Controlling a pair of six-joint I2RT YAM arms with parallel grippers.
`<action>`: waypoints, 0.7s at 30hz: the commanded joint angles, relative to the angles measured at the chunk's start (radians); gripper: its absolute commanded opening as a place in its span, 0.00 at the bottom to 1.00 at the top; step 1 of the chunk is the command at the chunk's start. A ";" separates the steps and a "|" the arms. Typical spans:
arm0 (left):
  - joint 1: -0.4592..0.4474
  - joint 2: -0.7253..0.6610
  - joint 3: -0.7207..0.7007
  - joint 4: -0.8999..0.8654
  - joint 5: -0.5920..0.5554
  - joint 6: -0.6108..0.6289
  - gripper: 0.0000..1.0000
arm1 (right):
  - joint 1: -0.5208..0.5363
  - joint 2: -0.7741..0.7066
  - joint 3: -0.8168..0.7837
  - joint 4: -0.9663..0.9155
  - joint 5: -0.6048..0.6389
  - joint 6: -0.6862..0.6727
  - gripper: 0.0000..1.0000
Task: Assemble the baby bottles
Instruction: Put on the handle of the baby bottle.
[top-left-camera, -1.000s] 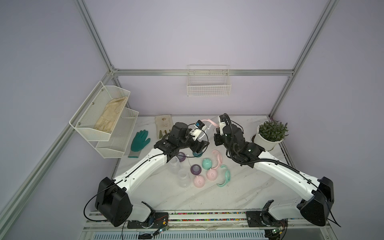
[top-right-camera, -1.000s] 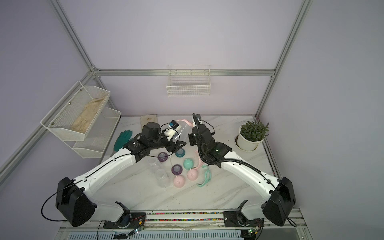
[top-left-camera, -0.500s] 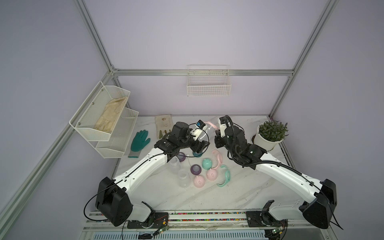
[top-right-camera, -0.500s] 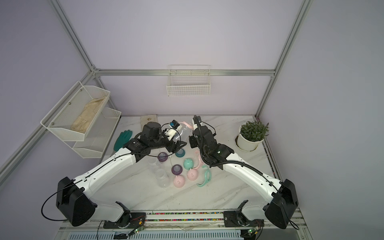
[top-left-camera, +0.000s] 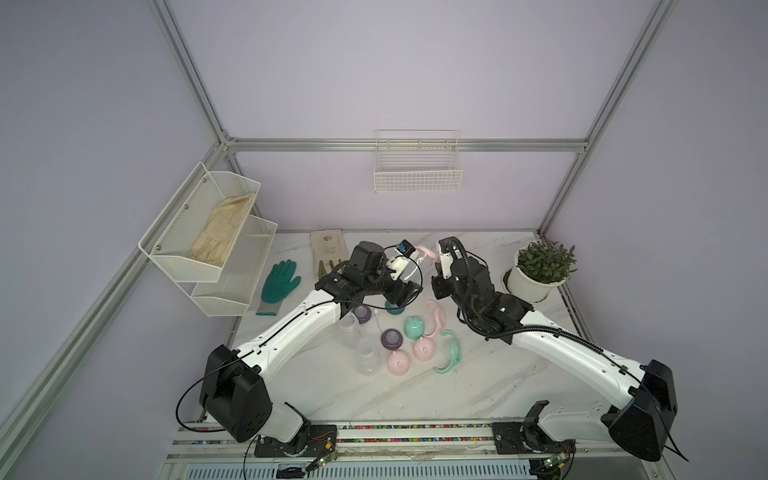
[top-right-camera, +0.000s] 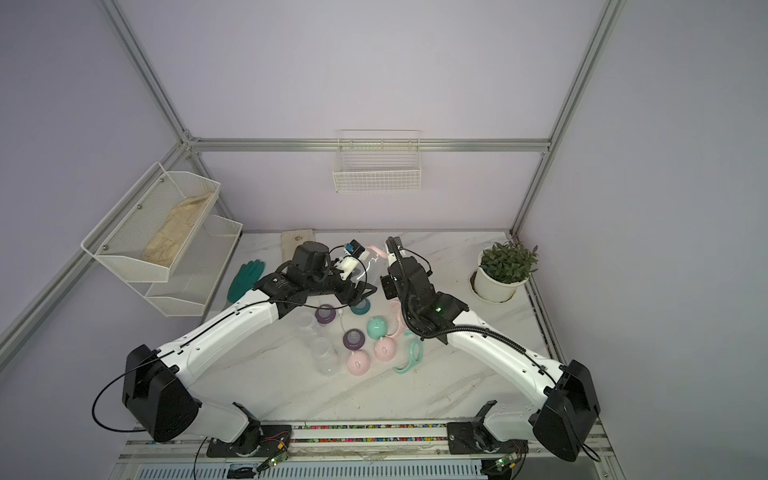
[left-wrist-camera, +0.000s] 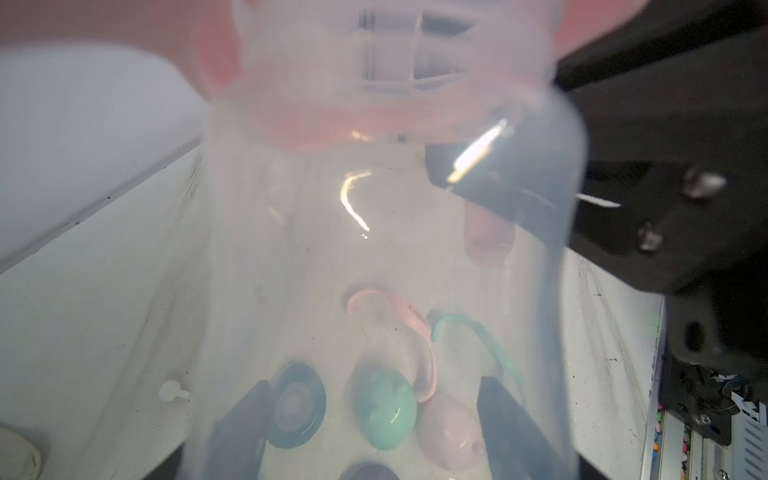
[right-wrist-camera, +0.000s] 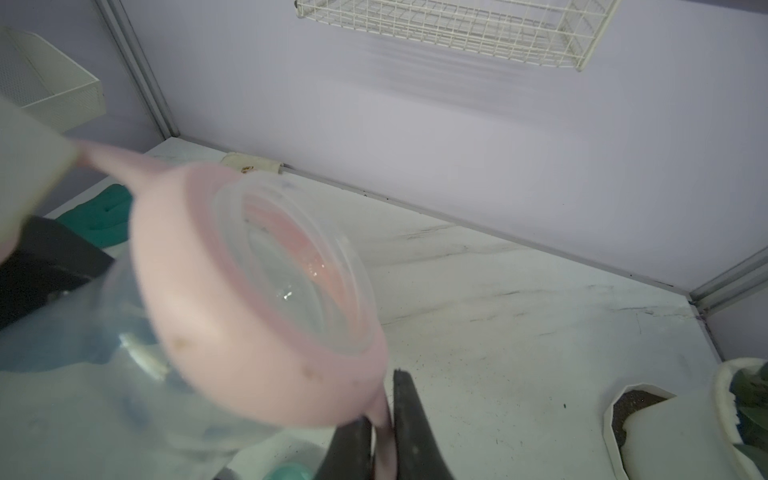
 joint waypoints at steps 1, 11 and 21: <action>0.021 0.020 0.098 0.106 -0.123 -0.103 0.00 | 0.053 0.001 -0.033 -0.007 0.009 -0.058 0.00; 0.021 0.005 0.082 0.095 -0.121 -0.097 0.00 | 0.054 -0.049 -0.068 0.052 -0.038 -0.022 0.00; 0.021 -0.052 0.046 0.152 -0.095 -0.112 0.00 | 0.054 -0.075 -0.100 0.054 -0.108 -0.068 0.00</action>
